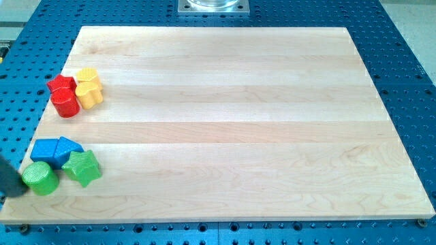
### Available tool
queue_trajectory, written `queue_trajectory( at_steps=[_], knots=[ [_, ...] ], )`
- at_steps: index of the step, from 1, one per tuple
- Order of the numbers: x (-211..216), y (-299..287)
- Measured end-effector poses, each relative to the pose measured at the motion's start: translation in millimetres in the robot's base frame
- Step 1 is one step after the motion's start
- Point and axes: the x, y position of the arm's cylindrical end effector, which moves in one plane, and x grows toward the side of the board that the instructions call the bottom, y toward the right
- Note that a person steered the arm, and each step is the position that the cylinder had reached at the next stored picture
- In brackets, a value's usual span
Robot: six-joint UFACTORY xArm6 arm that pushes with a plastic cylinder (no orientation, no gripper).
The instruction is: Separate the blue blocks from the green blocks
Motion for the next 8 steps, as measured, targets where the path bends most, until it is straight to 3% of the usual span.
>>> queue_trajectory(
  at_steps=[1, 2, 3, 4, 6, 7, 8],
  knots=[
    [-25.2, 0.0],
    [-45.3, 47.6],
    [-47.6, 135.2],
    [-60.6, 155.9],
    [-152.6, 120.4],
    [-211.6, 159.0],
    [-279.5, 121.7]
  ],
)
